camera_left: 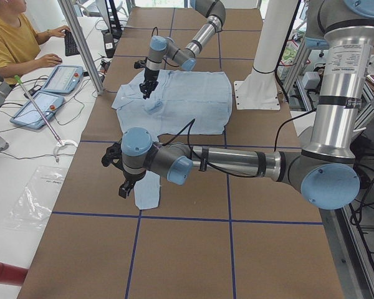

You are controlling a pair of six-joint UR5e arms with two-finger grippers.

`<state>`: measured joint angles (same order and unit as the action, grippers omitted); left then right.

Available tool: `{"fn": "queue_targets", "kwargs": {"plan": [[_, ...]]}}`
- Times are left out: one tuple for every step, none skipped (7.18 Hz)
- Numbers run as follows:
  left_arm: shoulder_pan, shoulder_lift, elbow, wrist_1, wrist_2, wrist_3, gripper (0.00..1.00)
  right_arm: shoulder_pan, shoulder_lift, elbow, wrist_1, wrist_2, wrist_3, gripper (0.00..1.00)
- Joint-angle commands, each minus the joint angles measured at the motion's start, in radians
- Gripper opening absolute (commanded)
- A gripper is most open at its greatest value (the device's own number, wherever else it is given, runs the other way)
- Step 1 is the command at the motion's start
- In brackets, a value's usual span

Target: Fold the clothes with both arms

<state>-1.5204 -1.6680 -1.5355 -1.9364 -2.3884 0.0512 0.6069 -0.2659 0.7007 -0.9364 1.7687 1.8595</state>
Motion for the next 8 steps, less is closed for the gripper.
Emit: {"fn": "queue_targets", "kwargs": {"plan": [[0.02, 0.001, 0.012, 0.0, -0.001, -0.002, 0.99, -0.038, 0.045, -0.035, 0.024, -0.06, 0.07, 0.98], [0.043, -0.001, 0.02, -0.003, -0.002, -0.002, 0.99, -0.039, 0.045, -0.035, 0.024, -0.063, 0.07, 0.98], [0.075, -0.003, 0.035, -0.01, 0.003, -0.035, 0.99, -0.039, 0.045, -0.033, 0.022, -0.064, 0.082, 0.98], [0.098, -0.009, 0.101, -0.08, 0.005, -0.139, 0.99, -0.033, 0.044, -0.026, 0.021, -0.072, 0.087, 0.98], [0.155, -0.027, 0.188, -0.204, 0.008, -0.272, 0.99, -0.001, 0.013, 0.011, 0.015, -0.068, 0.089, 0.98], [0.22, -0.032, 0.254, -0.289, 0.008, -0.362, 0.99, 0.037, -0.062, 0.104, 0.011, -0.037, 0.084, 0.97], [0.232, -0.062, 0.311, -0.309, 0.008, -0.407, 0.96, 0.06, -0.146, 0.202, 0.011, -0.005, 0.067, 0.97], [0.25, -0.085, 0.362, -0.326, 0.018, -0.406, 0.96, 0.059, -0.163, 0.218, 0.01, -0.006, 0.06, 0.97]]}}
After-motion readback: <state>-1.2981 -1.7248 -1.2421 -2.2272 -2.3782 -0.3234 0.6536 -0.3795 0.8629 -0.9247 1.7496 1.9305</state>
